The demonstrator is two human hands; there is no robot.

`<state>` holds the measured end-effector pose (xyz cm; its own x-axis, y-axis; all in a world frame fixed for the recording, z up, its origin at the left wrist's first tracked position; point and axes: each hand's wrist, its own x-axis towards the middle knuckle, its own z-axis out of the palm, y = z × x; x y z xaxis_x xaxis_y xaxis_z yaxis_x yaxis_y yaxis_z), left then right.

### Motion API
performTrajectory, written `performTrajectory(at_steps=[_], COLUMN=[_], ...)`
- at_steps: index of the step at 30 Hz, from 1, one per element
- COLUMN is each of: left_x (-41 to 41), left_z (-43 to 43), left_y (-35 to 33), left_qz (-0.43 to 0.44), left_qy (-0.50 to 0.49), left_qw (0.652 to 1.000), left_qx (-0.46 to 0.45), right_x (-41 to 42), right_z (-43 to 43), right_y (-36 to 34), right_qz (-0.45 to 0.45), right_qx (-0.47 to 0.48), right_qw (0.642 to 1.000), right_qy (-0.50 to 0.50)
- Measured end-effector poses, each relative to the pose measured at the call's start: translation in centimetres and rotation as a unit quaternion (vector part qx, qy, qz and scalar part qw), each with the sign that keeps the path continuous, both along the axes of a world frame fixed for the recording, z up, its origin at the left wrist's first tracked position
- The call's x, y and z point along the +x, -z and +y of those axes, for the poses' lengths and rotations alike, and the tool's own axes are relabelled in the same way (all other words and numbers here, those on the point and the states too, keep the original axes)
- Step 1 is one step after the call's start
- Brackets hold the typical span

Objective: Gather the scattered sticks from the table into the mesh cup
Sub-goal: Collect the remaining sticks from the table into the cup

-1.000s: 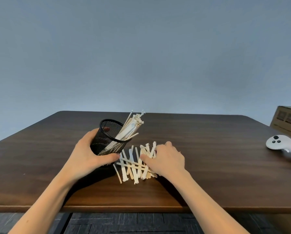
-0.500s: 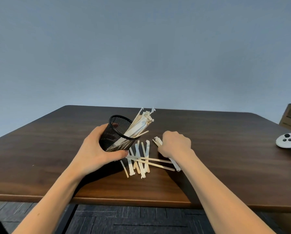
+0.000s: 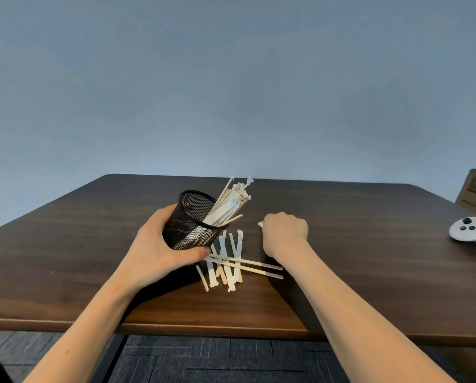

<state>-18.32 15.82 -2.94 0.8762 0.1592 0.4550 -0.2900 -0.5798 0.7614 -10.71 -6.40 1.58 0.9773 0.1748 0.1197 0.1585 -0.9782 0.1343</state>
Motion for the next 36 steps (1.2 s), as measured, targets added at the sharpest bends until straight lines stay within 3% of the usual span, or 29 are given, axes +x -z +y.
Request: performTrajectory(at_steps=[2, 5, 9, 11, 14, 17, 20, 23, 25, 27, 30, 31, 36], left_x=[0.0, -0.1, -0.1, -0.1, -0.2, -0.3, -0.4, -0.5, -0.4, -0.3, -0.3, -0.4, -0.5], left_z=[0.0, -0.1, -0.2, -0.1, -0.2, -0.3, -0.6, -0.5, -0.3, -0.2, -0.4, -0.5, -0.6], left_y=[-0.1, -0.3, -0.3, -0.3, -0.3, -0.5, -0.6, -0.5, -0.4, -0.4, -0.5, -0.5, -0.5], left_qz=[0.002, 0.004, 0.003, 0.002, -0.002, -0.004, -0.002, 0.004, 0.003, 0.002, -0.003, -0.004, -0.012], left_qy=[-0.001, -0.001, -0.003, -0.002, -0.001, 0.001, 0.002, 0.003, 0.0, -0.003, -0.004, -0.004, -0.012], left_qw=[1.0, 1.0, 1.0, 1.0, 1.0, 1.0, 1.0, 1.0, 1.0, 1.0, 1.0, 1.0, 1.0], left_qx=[-0.001, -0.004, -0.007, -0.007, -0.014, -0.019, -0.013, -0.008, -0.004, -0.002, 0.002, 0.004, 0.007], right_x=[0.4, 1.0, 1.5, 1.7, 1.6, 1.2, 1.0, 1.1, 1.0, 0.8, 0.1, -0.1, -0.8], right_z=[-0.2, -0.9, -1.5, -1.8, -2.3, -2.5, -2.4, -2.7, -2.9, -2.9, -2.7, -2.6, -1.8], right_y=[0.9, 2.3, 2.2, 1.7, 0.7, 0.8, 2.1, 1.9, 0.9, -0.3, -2.4, -3.1, -6.5], right_qz=[0.015, -0.003, -0.087, -0.1, -0.105, -0.128, -0.078, -0.038, -0.034, -0.032, -0.068, -0.086, -0.137], right_qx=[-0.011, 0.049, 0.236, 0.37, 0.564, 0.677, 0.715, 0.778, 0.797, 0.793, 0.756, 0.757, 0.83], right_qw=[1.0, 0.998, 0.968, 0.923, 0.813, 0.716, 0.692, 0.627, 0.603, 0.608, 0.651, 0.648, 0.538], right_qy=[0.02, 0.05, 0.003, -0.036, -0.095, -0.11, -0.064, -0.029, -0.029, -0.032, -0.019, -0.02, -0.055])
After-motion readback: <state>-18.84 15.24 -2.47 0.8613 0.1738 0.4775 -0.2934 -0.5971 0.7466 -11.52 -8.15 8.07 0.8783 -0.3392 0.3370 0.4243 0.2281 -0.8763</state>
